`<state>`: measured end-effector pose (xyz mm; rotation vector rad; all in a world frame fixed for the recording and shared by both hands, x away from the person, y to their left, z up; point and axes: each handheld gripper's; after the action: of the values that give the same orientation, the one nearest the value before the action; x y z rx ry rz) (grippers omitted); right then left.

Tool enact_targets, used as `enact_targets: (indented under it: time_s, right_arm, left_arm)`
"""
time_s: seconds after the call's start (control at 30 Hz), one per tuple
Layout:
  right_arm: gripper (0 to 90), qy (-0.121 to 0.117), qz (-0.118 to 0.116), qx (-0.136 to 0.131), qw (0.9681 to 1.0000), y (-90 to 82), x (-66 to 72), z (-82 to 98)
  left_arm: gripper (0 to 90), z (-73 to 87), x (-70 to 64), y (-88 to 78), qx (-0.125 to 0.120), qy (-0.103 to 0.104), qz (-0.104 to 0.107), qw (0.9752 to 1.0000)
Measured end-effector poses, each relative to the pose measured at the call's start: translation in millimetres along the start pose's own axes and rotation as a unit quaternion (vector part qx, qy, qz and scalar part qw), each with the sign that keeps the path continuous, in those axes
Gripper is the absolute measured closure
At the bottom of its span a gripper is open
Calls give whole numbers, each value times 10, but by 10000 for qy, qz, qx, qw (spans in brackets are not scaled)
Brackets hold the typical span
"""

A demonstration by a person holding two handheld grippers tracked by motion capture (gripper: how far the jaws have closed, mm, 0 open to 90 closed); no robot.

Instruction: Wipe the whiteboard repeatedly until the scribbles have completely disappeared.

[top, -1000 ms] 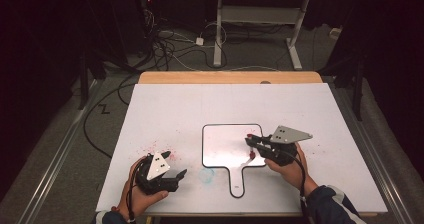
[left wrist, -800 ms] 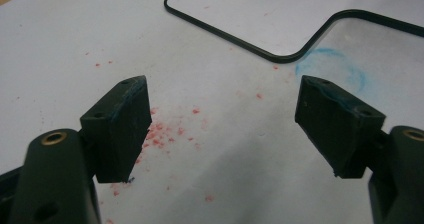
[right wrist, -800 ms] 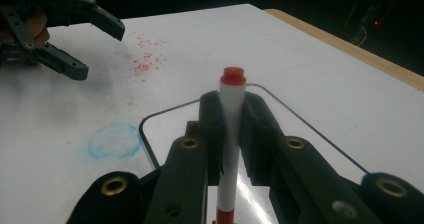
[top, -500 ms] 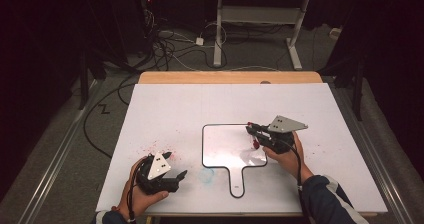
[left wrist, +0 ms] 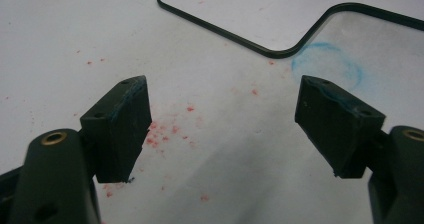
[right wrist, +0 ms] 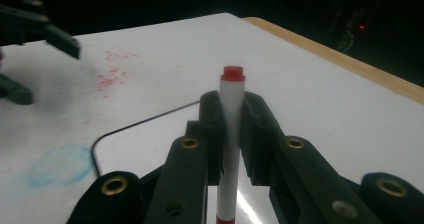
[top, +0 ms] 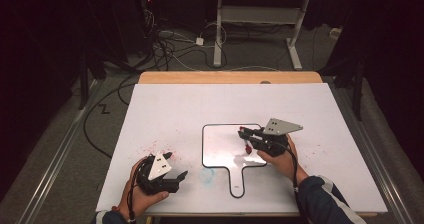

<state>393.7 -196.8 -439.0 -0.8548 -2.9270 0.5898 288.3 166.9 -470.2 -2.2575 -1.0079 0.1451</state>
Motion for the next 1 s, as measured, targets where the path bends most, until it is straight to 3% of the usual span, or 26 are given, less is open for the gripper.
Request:
enact_targets:
  time_s: [0.13, 0.23, 0.4, 0.47, 0.6, 0.7, 0.8, 0.9, 1.0]
  right_arm:
    - [815, 62, 293, -16, 9996, -8, -129, 12]
    - [815, 183, 355, -62, 9992, -3, -167, 22]
    - [815, 245, -11, -105, 9996, 22, -36, 17]
    - [815, 124, -38, -99, 9999, 9, 0, 15]
    - [815, 213, 260, -108, 9994, -43, -113, 52]
    - [816, 145, 515, -86, 9985, -77, -183, 72]
    - [815, 226, 598, -126, 9979, -92, -222, 91]
    - [815, 277, 512, -157, 9982, -68, -188, 88]
    - [815, 298, 259, -192, 9990, -30, -111, 80]
  left_arm:
    - [217, 1, -1, 4, 13, -6, 3, 10000]
    - [217, 1, -2, 5, 17, -11, 15, 10000]
    - [217, 0, -3, -2, 0, -7, 13, 10000]
    - [217, 3, -4, -6, -5, -12, 11, 10000]
    - [217, 6, -3, -7, 5, -8, 17, 10000]
    - [217, 5, 1, -5, -2, -28, 9, 10000]
    - [217, 3, -3, -1, 9, -24, 26, 10000]
    - [217, 0, -11, 3, 14, -8, 37, 10000]
    - [217, -3, -11, -3, 8, 3, 32, 10000]
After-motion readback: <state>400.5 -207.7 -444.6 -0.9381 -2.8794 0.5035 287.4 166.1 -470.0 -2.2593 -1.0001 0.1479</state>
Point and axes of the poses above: each handheld gripper's, and its own axes: y roughly forward along the jaws, z roughly out of its underside, x roughly to its left, and after that the axes turned 2 degrees about -z, right-handed
